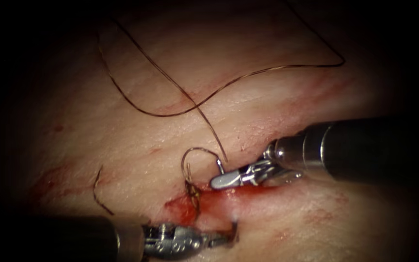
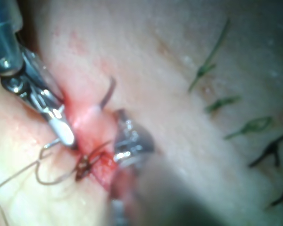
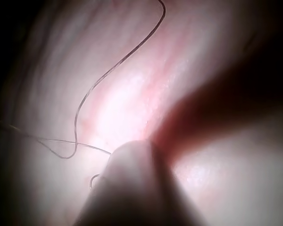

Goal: Wound Closure

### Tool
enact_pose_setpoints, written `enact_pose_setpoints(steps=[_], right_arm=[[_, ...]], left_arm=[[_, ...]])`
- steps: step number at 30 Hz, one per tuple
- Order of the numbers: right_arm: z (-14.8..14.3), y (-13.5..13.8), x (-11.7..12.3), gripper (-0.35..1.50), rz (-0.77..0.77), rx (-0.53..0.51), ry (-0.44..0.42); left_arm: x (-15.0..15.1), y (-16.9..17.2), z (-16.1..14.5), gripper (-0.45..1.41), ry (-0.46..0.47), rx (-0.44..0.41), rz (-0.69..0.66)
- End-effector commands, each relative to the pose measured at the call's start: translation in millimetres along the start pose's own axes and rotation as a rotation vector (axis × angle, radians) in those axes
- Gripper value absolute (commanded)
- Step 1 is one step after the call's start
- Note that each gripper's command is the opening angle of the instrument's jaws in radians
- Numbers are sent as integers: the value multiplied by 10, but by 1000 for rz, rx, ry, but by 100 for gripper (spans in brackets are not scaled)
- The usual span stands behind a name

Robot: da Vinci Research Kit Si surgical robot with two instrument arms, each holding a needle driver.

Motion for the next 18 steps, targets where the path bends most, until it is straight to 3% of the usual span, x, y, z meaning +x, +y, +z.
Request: enact_pose_setpoints(steps=[1,9,12,14,16,18], right_arm=[[5,7,-4,-35,1,-11,-11],[-6,10,-17,-35,12,-25,-21],[-8,9,-15,-35,-124,-20,3],[-9,8,-11,4,-218,-19,18],[-12,7,-4,61,-336,-21,47],[-15,6,3,93,-448,-25,60]], left_arm=[[-3,5,8,-40,0,-2,-2],[-3,5,7,-40,0,-2,-2],[-3,6,7,-40,0,-2,-2],[-3,6,7,-40,0,-2,-2],[-3,6,7,-40,0,-2,-2],[-3,7,7,-40,0,-2,-2]])
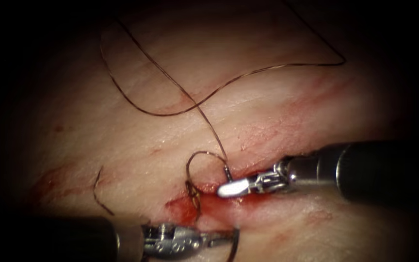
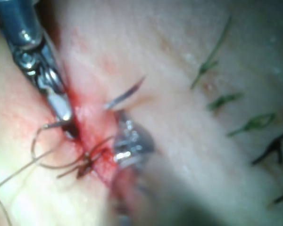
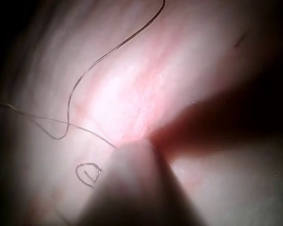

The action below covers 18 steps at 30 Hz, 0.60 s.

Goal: Wound Closure

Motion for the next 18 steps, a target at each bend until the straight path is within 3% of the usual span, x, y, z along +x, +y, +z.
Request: enact_pose_setpoints(steps=[1,5,11,18], right_arm=[[3,11,3,98,-101,-2,5],[-6,18,23,118,-418,-13,17],[-25,23,48,121,-508,-51,19],[-35,16,65,125,-644,-145,-41]], left_arm=[[-3,5,7,-40,1,-4,-1],[-3,6,6,-40,0,-2,-1],[1,8,2,-37,-1,1,-10],[8,14,-2,-23,26,15,44]])
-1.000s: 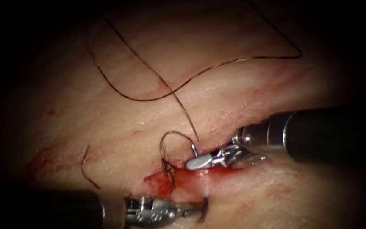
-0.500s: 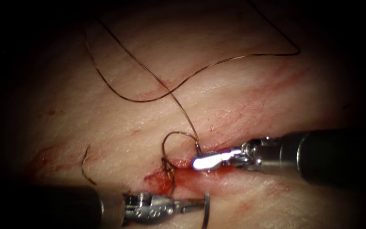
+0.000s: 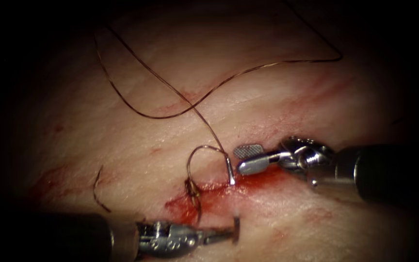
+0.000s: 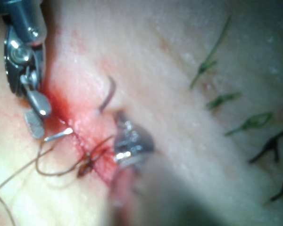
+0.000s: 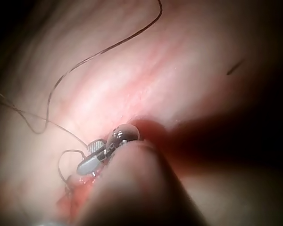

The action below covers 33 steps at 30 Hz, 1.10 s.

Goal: Wound Closure

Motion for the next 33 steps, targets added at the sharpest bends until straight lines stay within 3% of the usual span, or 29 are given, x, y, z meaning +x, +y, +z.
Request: enact_pose_setpoints(steps=[1,7,18,26,33], right_arm=[[4,3,-2,126,-19,-12,-16],[-10,-1,3,125,-67,-25,-49],[-34,13,-11,123,-97,-76,-25],[-33,22,-28,123,-103,-81,-28],[-29,24,-36,121,-109,-87,-31]], left_arm=[[-2,7,6,-18,14,2,14],[4,18,2,7,66,32,82],[23,17,-10,72,147,83,110],[46,3,-13,74,206,122,125],[39,-6,1,64,201,131,128]])
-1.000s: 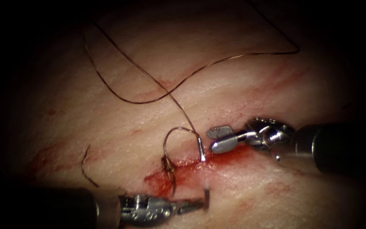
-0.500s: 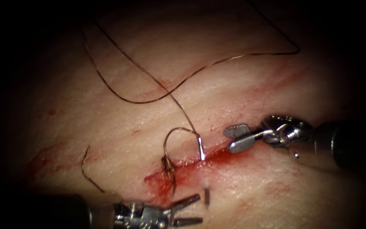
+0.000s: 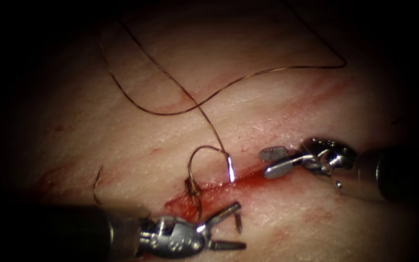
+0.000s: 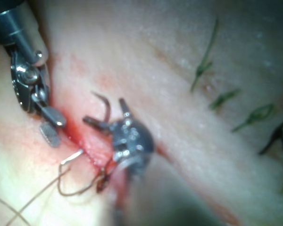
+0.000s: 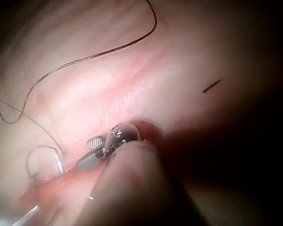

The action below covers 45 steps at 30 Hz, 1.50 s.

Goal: Wound Closure

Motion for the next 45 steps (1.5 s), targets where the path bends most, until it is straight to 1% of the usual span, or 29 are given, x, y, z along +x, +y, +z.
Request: enact_pose_setpoints(steps=[1,4,8,10,11,12,14,16,20,25,31,33,39,45], right_arm=[[10,3,-7,121,1,4,0],[10,3,-7,121,1,5,3],[10,3,-6,121,3,6,6],[9,2,-4,121,5,7,9],[9,2,-4,121,5,7,9],[9,1,-3,121,6,7,9],[8,0,-2,121,8,11,14],[8,-2,0,121,11,13,17],[3,-8,12,121,-11,20,30],[-4,-16,30,121,-42,17,55],[-9,-26,49,121,-73,19,67],[-9,-28,51,121,-78,19,68],[-6,-27,46,121,-82,17,67],[-7,-28,43,121,-84,18,66]], left_arm=[[-5,5,7,62,0,-1,-1],[-7,1,8,59,2,6,-3],[-6,-1,14,49,10,6,-4],[-6,0,15,25,13,2,-4],[-6,1,15,5,13,2,-3],[-7,1,14,-10,13,2,-3],[-6,3,12,-30,13,1,-2],[-6,4,11,-43,14,0,-8],[0,11,8,-45,11,-8,-50],[14,19,7,-45,11,-55,-88],[41,29,3,-45,55,-158,-213],[51,32,1,-45,70,-195,-267],[75,40,-5,-45,142,-257,-369],[92,37,-16,-45,177,-288,-382]])
